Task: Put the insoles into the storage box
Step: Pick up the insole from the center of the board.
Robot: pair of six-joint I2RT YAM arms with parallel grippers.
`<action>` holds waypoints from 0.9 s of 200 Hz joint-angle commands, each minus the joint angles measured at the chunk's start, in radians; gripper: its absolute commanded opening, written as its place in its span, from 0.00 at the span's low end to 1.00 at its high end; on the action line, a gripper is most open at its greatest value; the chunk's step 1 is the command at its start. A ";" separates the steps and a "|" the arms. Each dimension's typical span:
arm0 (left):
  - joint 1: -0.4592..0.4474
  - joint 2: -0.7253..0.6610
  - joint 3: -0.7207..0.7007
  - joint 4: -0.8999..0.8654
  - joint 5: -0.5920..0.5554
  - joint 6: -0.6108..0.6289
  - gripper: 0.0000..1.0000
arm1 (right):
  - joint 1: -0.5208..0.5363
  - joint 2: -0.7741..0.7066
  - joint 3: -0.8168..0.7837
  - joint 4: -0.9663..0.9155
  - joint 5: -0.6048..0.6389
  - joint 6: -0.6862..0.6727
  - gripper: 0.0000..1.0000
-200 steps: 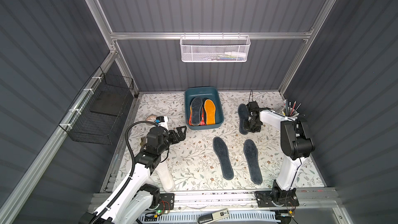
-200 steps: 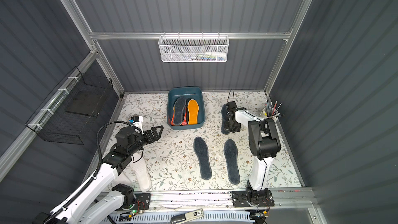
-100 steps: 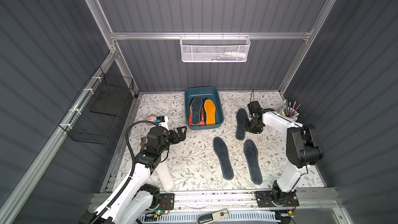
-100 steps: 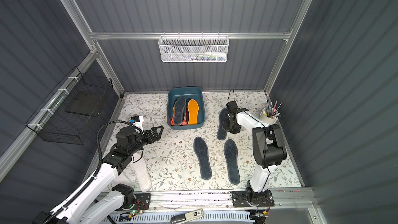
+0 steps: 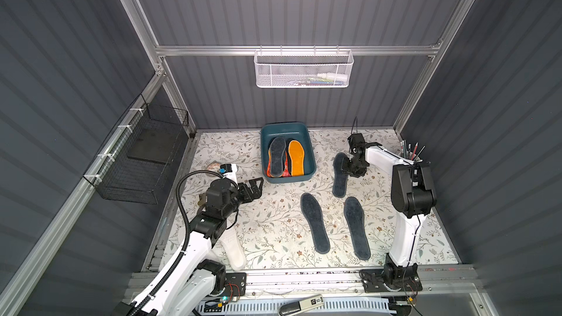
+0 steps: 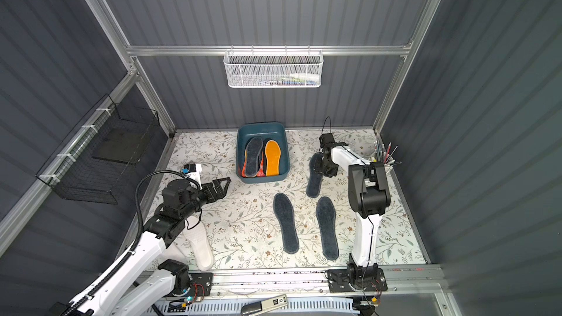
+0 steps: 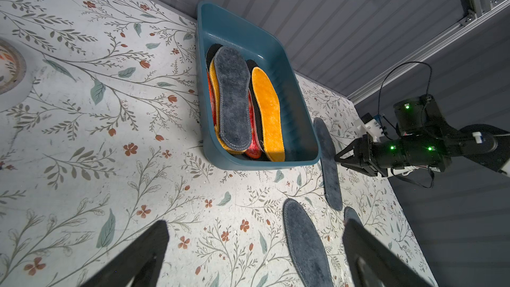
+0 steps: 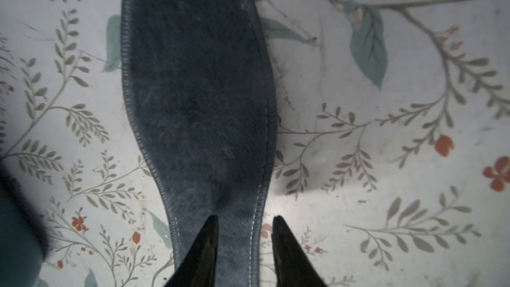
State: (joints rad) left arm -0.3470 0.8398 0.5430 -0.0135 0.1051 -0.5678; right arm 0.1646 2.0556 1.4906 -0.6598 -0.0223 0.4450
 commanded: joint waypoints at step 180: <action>0.003 0.007 -0.004 0.026 0.020 -0.011 1.00 | -0.002 -0.158 -0.051 0.020 -0.057 0.021 0.00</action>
State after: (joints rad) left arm -0.3470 0.8284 0.5392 -0.0109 0.1055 -0.5694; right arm 0.1635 2.0003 1.4521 -0.6655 -0.0765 0.4702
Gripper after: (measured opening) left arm 0.997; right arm 0.041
